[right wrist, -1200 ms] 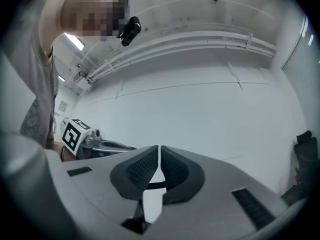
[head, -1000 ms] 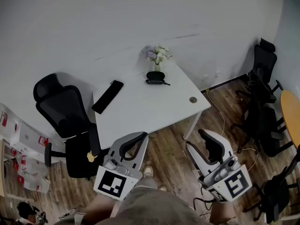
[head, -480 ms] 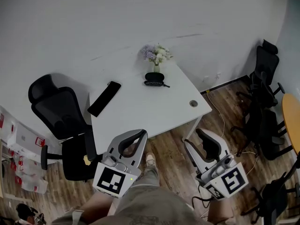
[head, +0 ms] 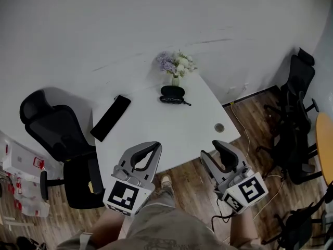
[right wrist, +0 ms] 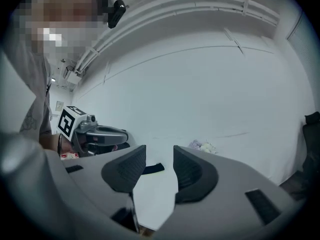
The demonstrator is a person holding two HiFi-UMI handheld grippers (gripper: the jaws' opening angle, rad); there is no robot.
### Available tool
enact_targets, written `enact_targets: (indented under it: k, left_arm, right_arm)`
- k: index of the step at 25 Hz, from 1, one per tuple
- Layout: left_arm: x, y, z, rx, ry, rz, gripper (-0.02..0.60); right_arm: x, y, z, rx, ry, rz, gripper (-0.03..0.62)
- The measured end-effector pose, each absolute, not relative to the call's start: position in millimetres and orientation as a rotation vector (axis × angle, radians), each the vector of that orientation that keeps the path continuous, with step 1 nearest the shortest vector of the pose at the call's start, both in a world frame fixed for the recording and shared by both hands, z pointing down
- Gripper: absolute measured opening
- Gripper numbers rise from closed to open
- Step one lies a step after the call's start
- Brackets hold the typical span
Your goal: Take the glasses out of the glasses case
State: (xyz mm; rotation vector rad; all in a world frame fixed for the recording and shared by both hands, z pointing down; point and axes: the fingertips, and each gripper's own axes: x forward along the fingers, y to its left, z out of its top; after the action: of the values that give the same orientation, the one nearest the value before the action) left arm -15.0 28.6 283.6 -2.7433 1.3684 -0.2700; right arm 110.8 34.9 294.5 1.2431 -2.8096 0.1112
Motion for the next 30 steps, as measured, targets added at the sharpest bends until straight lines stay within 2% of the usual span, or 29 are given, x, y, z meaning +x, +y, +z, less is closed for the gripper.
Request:
enact_targets:
  k: [14,30]
  left_arm:
    - [-67.2,-159.8,348.1,-2.795,1.432,-0.478,0.015]
    - [-79.0,-242.1,423.6,-2.800,1.617,-0.669,0.017]
  right_arm:
    - [73.3,-175.9,402.5,1.147,-2.545,0.277,0.181]
    - [34.3,-307.9,496.6,0.884,-2.384,0.181,0.181]
